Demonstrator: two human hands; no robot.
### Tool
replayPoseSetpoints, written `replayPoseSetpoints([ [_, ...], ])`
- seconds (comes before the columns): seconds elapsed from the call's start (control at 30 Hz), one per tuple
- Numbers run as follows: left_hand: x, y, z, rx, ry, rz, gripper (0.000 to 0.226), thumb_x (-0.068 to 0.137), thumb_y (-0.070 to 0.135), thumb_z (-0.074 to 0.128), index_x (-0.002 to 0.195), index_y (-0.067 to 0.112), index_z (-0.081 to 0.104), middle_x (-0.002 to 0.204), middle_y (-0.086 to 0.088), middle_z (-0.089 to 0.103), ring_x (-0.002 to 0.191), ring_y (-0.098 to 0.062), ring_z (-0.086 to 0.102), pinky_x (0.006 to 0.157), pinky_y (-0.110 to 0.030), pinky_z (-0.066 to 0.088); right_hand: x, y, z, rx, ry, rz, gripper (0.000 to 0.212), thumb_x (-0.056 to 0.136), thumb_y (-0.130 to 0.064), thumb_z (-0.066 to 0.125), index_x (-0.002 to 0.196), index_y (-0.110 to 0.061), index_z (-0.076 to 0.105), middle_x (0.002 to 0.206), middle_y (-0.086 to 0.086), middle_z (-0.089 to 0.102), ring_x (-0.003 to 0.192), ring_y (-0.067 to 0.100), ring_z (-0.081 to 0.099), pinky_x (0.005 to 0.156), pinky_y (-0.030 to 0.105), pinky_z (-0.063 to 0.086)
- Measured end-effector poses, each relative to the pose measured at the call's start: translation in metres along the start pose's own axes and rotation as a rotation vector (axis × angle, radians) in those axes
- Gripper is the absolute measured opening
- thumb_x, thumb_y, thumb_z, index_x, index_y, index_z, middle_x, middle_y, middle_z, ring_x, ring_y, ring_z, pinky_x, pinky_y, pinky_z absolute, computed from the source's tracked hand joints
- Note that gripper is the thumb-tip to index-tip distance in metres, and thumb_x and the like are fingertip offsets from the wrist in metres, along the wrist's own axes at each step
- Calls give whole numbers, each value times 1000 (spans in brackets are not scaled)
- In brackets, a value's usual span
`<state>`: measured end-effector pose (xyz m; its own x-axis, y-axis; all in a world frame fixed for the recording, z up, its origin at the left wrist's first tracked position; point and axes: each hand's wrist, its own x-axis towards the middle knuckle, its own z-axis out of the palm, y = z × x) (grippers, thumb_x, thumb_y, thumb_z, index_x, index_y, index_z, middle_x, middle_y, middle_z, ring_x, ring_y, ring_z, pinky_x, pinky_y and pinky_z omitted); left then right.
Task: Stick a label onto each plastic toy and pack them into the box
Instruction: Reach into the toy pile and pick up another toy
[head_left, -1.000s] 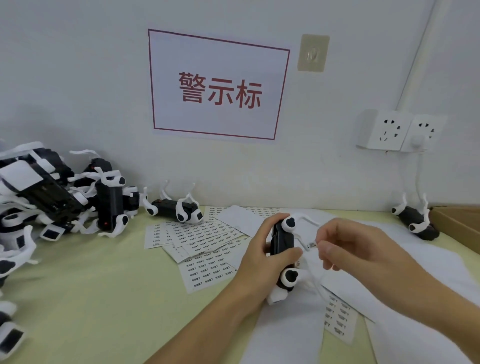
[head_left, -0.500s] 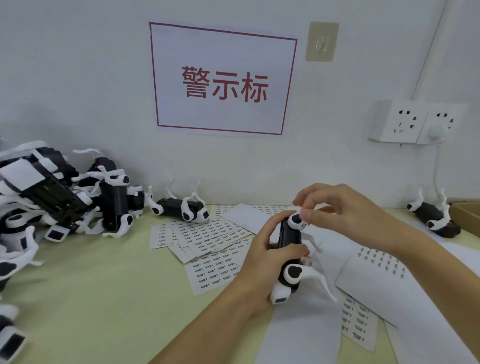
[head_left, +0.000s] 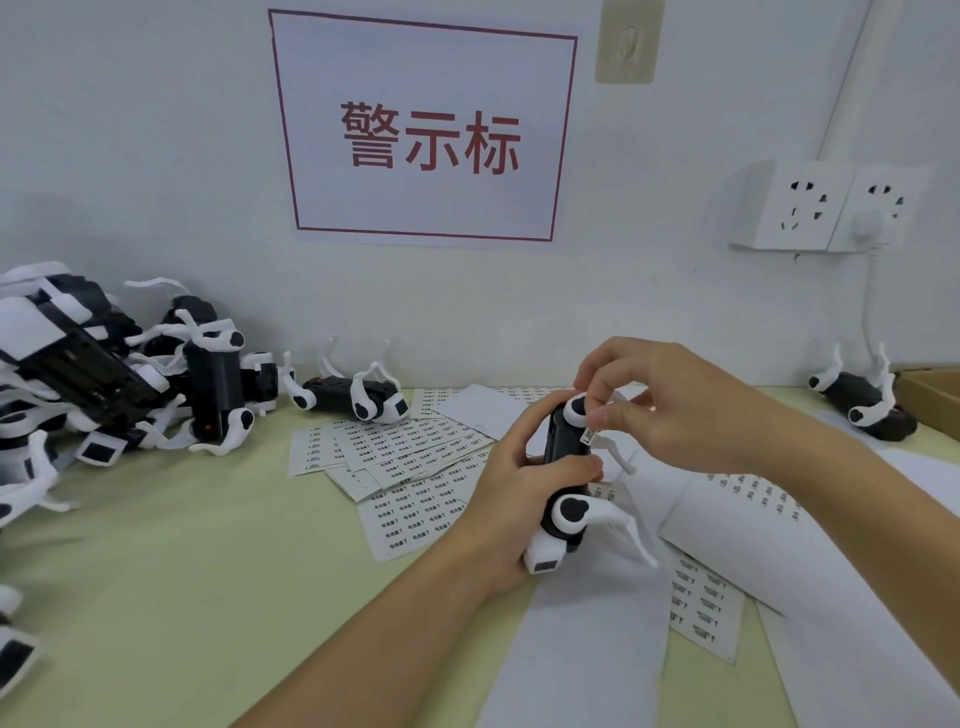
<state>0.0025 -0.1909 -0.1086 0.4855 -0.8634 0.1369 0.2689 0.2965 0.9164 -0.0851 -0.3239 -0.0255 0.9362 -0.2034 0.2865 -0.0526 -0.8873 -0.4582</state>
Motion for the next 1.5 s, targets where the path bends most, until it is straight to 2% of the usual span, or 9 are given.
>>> replayPoseSetpoints([
  [0.23,-1,-1,-1,26,19,21,56,82,-8,69,107,42,71,77,-10,68,59,-19,63,55,-26,53,0,-2,2,-70,7,-22,23,92,-17,66,71,-27,69,106,-20,57,95,0,56,89,27,45],
  [0.6,-1,0,-1,1,60,13,59,83,-7,69,116,41,67,80,-13,68,60,-23,64,57,-29,53,0,-4,3,-46,-1,-10,21,91,-18,68,73,-29,72,112,-18,58,101,2,57,98,36,47],
  [0.8,2,-5,2,15,133,20,55,81,14,73,122,48,59,92,-17,69,82,-25,68,70,-38,54,0,-3,-4,161,120,-10,28,96,-26,58,73,-30,74,111,-18,65,106,-2,59,96,29,46],
  [0.93,4,-12,7,253,317,1,38,79,40,67,109,52,46,94,-15,73,82,-24,72,80,-45,57,0,3,-11,457,165,96,43,102,-24,49,70,-26,78,102,-13,74,103,3,66,98,36,49],
  [1.03,5,-13,14,476,401,43,21,86,45,62,98,52,46,84,1,67,70,-10,66,62,-20,51,0,5,-13,508,156,132,44,101,-27,49,67,-25,77,94,-4,76,94,9,69,93,38,53],
  [1.13,7,-12,18,756,475,99,27,89,48,61,113,43,50,105,16,39,96,-5,52,67,-12,38,-1,6,-12,472,144,143,40,100,-31,52,70,-23,77,89,-4,75,93,12,67,88,34,52],
  [1.2,7,-8,21,824,528,231,26,89,43,65,111,36,54,108,17,39,110,-4,42,78,-14,36,-1,6,-12,457,144,151,38,99,-32,53,72,-23,78,89,-5,75,93,11,67,86,31,52],
  [1.37,9,12,30,483,481,317,12,88,14,68,91,25,70,88,13,70,84,6,61,70,-7,42,-1,4,-13,478,163,142,37,98,-33,54,72,-22,77,90,1,74,96,14,66,90,36,52],
  [1.5,11,25,32,206,478,229,13,86,7,70,82,19,73,70,11,71,65,1,64,56,-9,45,-2,4,-14,513,173,129,36,99,-30,54,74,-20,78,89,-1,74,97,17,66,90,38,52],
])
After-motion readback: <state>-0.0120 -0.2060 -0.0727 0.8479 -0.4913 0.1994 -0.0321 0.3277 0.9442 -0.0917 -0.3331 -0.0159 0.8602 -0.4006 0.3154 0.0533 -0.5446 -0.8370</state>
